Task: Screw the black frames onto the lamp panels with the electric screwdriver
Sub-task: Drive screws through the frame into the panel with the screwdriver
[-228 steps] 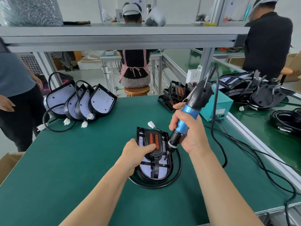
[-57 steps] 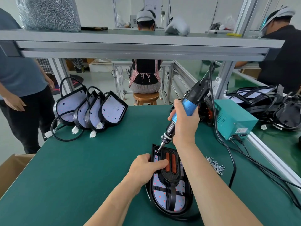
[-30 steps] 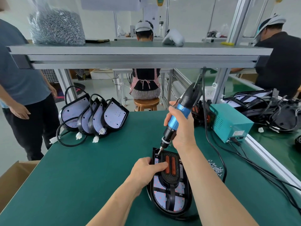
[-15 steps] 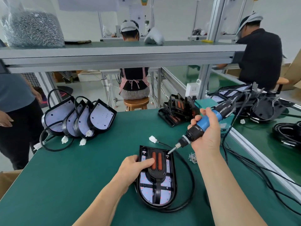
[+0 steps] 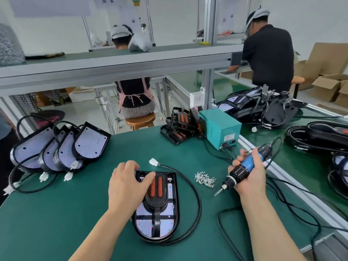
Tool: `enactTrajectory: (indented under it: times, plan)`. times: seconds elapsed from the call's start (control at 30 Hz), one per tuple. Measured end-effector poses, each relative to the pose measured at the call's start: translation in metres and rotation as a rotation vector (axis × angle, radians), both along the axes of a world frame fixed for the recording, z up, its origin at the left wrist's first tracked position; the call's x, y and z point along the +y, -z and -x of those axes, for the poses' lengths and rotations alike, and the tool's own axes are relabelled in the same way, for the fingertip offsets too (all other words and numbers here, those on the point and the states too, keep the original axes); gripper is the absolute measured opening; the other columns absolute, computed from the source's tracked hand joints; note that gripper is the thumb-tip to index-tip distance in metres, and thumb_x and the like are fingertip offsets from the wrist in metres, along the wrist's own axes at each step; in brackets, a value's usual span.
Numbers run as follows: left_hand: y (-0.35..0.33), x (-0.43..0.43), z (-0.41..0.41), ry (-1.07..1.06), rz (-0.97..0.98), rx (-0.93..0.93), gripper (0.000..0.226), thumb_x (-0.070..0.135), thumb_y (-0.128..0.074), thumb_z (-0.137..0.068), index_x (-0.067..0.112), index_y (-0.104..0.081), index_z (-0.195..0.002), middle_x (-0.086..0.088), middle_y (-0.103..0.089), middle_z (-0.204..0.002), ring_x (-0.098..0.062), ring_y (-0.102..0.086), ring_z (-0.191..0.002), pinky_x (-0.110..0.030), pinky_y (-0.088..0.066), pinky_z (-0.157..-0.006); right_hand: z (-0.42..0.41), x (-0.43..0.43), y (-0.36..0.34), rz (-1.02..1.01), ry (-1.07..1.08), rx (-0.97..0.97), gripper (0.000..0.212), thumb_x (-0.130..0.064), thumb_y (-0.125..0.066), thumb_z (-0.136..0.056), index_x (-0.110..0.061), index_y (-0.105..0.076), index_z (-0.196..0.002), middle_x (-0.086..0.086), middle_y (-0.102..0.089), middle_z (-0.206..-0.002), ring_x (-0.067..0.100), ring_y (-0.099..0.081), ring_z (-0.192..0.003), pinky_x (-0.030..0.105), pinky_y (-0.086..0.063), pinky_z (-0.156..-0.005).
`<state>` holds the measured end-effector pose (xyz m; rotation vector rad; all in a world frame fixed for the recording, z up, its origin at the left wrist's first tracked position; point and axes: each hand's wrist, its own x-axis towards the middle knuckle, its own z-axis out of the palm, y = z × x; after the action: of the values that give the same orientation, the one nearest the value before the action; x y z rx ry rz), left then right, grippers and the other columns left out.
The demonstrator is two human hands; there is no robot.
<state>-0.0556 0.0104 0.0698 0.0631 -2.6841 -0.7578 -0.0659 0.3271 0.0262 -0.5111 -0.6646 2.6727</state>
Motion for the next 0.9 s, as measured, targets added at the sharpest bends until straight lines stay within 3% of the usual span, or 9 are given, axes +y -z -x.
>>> enactTrajectory:
  times: [0.1, 0.27, 0.4, 0.63, 0.83, 0.9]
  plan:
    - [-0.015, 0.037, 0.01, 0.273, 0.056, 0.076, 0.007, 0.028, -0.071, -0.087, 0.023, -0.072, -0.092, 0.008, -0.065, -0.088, -0.021, -0.05, -0.095, -0.038, -0.043, -0.088, 0.002, 0.0, 0.001, 0.036, -0.023, -0.007, 0.034, -0.048, -0.068, -0.091, -0.015, -0.064, -0.099, -0.005, -0.056, -0.071, 0.01, -0.05, -0.055, 0.022, -0.04, -0.05]
    - [-0.013, 0.107, 0.039, 0.46, 0.369, -0.182, 0.018, 0.028, -0.058, -0.093, 0.029, -0.074, -0.101, 0.006, -0.072, -0.105, -0.022, -0.053, -0.109, -0.035, -0.041, -0.095, 0.0, 0.005, 0.003, 0.099, -0.016, 0.007, 0.04, -0.051, -0.073, -0.085, -0.014, -0.065, -0.097, -0.005, -0.057, -0.071, 0.01, -0.053, -0.053, 0.021, -0.041, -0.053]
    - [-0.006, 0.132, 0.057, 0.455, 0.595, -0.291, 0.014, 0.032, -0.062, -0.092, 0.027, -0.073, -0.099, 0.004, -0.071, -0.104, -0.023, -0.056, -0.107, -0.035, -0.038, -0.087, 0.0, 0.008, 0.004, 0.123, -0.029, 0.027, 0.04, -0.05, -0.073, -0.087, -0.012, -0.066, -0.095, -0.004, -0.058, -0.071, 0.01, -0.055, -0.051, 0.021, -0.043, -0.051]
    - [0.008, 0.142, 0.069, 0.397, 0.594, -0.402, 0.022, 0.037, -0.066, -0.091, 0.019, -0.073, -0.101, 0.0, -0.072, -0.1, -0.024, -0.064, -0.097, -0.035, -0.035, -0.084, 0.003, 0.006, 0.003, 0.114, -0.031, 0.018, 0.038, -0.049, -0.073, -0.087, -0.012, -0.067, -0.095, -0.003, -0.059, -0.071, 0.011, -0.055, -0.051, 0.022, -0.045, -0.051]
    - [0.013, 0.141, 0.068, 0.438, 0.538, -0.422, 0.015, 0.017, -0.054, -0.092, 0.012, -0.067, -0.097, -0.006, -0.071, -0.103, -0.029, -0.062, -0.098, -0.037, -0.036, -0.084, 0.003, 0.006, 0.003, 0.107, -0.032, 0.005, 0.038, -0.049, -0.072, -0.087, -0.012, -0.066, -0.096, -0.003, -0.059, -0.071, 0.01, -0.055, -0.051, 0.023, -0.045, -0.054]
    - [0.011, 0.139, 0.065, 0.456, 0.484, -0.397, 0.019, 0.011, -0.048, -0.092, 0.01, -0.063, -0.102, -0.008, -0.069, -0.106, -0.032, -0.062, -0.099, -0.038, -0.042, -0.086, 0.003, 0.006, 0.002, 0.106, -0.03, 0.004, 0.038, -0.049, -0.072, -0.087, -0.012, -0.066, -0.096, -0.003, -0.059, -0.07, 0.01, -0.055, -0.052, 0.023, -0.045, -0.055]
